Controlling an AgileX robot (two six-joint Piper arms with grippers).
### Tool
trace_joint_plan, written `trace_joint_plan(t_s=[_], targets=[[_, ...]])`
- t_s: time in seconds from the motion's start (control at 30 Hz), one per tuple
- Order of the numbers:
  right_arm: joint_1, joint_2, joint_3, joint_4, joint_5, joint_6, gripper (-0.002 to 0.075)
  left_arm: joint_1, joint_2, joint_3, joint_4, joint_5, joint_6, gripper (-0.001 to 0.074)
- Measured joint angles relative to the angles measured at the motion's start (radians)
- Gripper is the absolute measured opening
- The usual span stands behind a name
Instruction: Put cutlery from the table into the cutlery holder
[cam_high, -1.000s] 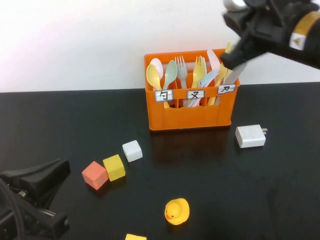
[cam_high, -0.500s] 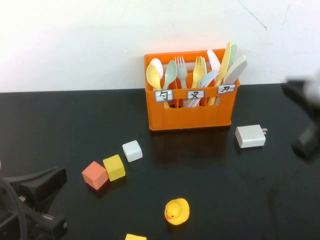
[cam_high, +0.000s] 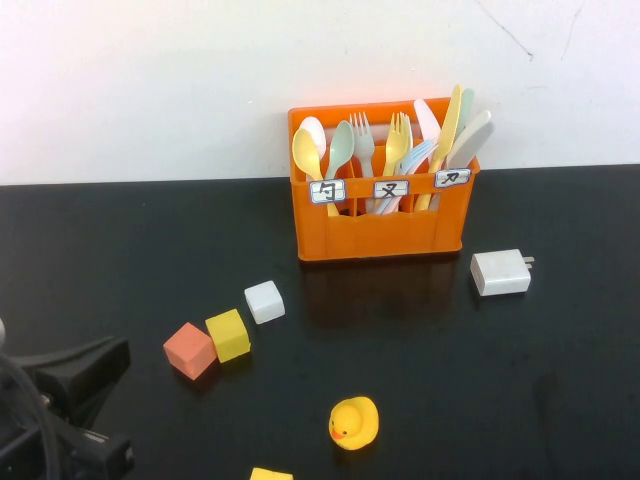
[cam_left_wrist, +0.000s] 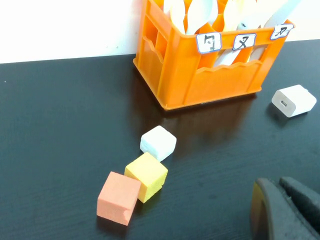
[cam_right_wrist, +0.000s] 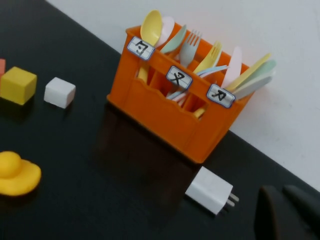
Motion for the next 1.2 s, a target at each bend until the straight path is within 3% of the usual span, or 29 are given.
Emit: trace_joint_plan(t_s=[0.53, 1.2], targets=[[0.000, -0.087, 0.090, 0.000, 0.028, 0.004, -0.0002, 0.000, 0.000, 0.000, 0.018, 0.139, -0.008, -0.0001], [0.000, -0.088, 0.090, 0.000, 0.045, 0.004, -0.0002, 0.000, 0.000, 0.000, 0.018, 0.145, -0.012, -0.0001]])
